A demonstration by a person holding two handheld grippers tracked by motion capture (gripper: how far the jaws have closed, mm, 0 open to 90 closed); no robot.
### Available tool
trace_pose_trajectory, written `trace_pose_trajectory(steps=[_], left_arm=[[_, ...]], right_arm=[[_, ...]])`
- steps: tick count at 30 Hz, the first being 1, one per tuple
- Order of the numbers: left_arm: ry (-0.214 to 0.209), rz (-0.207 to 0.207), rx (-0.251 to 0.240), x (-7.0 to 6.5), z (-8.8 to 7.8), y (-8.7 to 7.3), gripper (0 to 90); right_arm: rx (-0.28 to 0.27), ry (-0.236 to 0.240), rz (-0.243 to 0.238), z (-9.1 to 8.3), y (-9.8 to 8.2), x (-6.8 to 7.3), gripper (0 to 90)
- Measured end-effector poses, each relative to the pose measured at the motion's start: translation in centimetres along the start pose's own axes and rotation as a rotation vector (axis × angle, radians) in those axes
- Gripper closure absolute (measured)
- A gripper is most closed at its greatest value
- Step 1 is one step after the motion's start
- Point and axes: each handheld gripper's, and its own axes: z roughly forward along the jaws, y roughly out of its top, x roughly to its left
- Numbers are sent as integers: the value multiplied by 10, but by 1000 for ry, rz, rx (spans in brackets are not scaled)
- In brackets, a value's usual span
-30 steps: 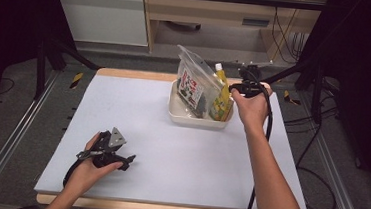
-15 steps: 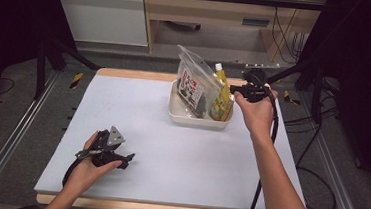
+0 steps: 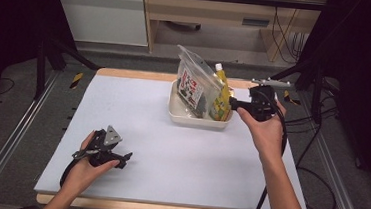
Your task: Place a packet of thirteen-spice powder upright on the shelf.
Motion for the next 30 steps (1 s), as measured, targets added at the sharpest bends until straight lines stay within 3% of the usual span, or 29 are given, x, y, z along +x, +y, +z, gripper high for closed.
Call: trace_pose_trajectory(steps=[7, 12, 16, 24, 30], left_arm=[[7, -12, -9, 3, -2, -1, 67], [5, -17, -14, 4, -2, -1, 65], [7, -16, -17, 4, -2, -1, 64], [13, -22, -20, 5, -3, -1, 64], [11, -23, -16, 5, -3, -2, 64]], right_arm=[[-38, 13, -34, -16, -21, 2, 103], [-36, 30, -76, -20, -39, 7, 83], [-26, 36, -97, -19, -55, 10, 79], [0, 48, -85, -13, -83, 10, 79], [34, 43, -102, -6, -102, 8, 83]])
